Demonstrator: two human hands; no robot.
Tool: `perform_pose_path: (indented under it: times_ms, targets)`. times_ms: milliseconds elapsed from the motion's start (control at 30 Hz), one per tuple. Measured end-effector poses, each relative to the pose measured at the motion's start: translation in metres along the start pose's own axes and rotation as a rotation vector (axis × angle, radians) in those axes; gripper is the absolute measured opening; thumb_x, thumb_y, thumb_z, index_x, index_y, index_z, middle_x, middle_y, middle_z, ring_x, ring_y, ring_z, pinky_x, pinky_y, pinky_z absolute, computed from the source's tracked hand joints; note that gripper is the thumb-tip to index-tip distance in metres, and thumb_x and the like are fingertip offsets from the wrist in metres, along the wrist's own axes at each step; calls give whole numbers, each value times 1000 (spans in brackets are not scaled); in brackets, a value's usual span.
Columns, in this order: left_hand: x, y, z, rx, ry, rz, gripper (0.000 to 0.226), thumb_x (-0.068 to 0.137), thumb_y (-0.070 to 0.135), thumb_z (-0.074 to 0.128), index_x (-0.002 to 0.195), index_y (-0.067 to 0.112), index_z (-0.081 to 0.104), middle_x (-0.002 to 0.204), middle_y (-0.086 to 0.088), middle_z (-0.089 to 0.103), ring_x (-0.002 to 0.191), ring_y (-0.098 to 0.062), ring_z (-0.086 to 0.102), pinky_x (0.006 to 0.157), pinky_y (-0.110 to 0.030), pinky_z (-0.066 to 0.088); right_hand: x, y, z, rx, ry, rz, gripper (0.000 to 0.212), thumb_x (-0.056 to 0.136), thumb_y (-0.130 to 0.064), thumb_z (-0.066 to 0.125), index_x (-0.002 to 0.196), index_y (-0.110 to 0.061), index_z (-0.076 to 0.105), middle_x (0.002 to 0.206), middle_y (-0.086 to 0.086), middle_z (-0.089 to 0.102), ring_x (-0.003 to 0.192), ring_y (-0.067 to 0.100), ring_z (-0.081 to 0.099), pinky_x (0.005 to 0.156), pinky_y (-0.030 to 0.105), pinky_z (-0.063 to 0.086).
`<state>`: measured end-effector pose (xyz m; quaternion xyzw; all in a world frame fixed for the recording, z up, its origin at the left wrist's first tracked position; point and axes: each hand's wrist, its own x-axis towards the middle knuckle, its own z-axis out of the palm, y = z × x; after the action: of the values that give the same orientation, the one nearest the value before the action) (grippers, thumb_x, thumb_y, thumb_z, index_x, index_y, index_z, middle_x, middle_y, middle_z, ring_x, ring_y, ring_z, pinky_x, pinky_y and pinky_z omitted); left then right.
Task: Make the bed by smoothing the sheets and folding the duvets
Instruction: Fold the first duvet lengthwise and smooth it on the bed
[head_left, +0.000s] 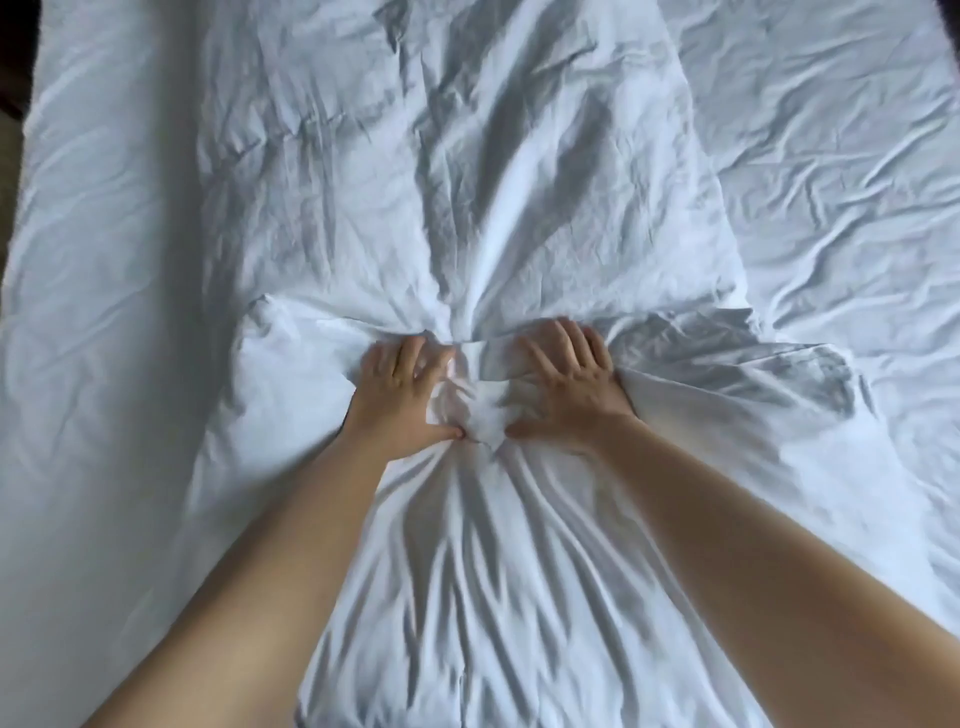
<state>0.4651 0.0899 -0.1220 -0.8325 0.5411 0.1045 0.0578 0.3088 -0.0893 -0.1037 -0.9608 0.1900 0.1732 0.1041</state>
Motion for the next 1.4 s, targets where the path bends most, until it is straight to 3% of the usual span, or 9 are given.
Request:
perform_pose_path:
  times_ms: [267,533,700,933,1033,1133,1267,1333,1400]
  targets:
    - [2,24,-72,100,-245,194,76,71,75,58,122,20,47,114,0,64,111,-22,58,94,-34,35,-30,10,-60,-241,-295,-40,110,60,-70,72,147,-20,26,144,5,42,133,24,40,107,33,30]
    - [-52,61,-93,49,-513,171,77,75,42,67,137,18,30,127,-2,53,111,-26,57,86,-36,47,-95,-35,-68,-315,-417,-25,45,81,-28,67,125,-21,59,131,1,56,124,23,51,90,38,46]
    - [-61,83,-107,-61,-845,100,74,82,22,65,144,19,24,130,-4,52,112,-26,56,78,-29,42,-114,-36,-82,-294,-687,51,59,86,-27,63,140,-12,45,148,7,40,137,25,37,103,39,37]
    - [-55,82,-107,-101,-964,89,65,73,8,69,132,15,43,112,-1,51,100,-21,56,75,-31,49,-120,-36,-89,-267,-794,76,58,93,-24,57,145,-10,37,152,7,34,140,25,33,110,34,30]
    - [-50,79,-92,69,-763,123,73,66,17,70,135,26,47,151,-5,20,139,-27,24,108,-45,34,-116,-26,-70,-215,-717,155,89,80,-28,70,152,-11,20,160,9,10,147,28,11,116,41,16]
    - [-38,73,-94,155,-797,72,92,64,22,73,145,35,31,159,-7,-16,146,-31,-11,114,-60,5,-108,-11,-65,-201,-740,252,112,72,-40,78,153,-10,6,160,11,-10,147,30,-4,118,40,6]
    - [-28,66,-104,-28,-966,-6,94,66,15,74,146,24,25,149,-2,35,134,-25,38,111,-47,24,-103,-2,-66,-118,-905,290,68,66,-49,80,123,-16,64,136,4,54,122,19,53,102,31,44]
    - [-33,67,-101,-157,-986,-61,86,65,9,74,140,16,32,130,-3,50,112,-25,54,88,-33,44,-103,-4,-64,-114,-909,253,57,63,-46,82,111,-17,70,112,-2,67,97,16,65,89,29,53]
    - [-40,68,-98,-228,-963,-122,86,62,6,75,135,11,31,116,-5,51,98,-26,56,65,-29,47,-104,-6,-61,-103,-834,250,80,63,-41,84,133,-14,55,127,0,60,107,18,62,90,29,51]
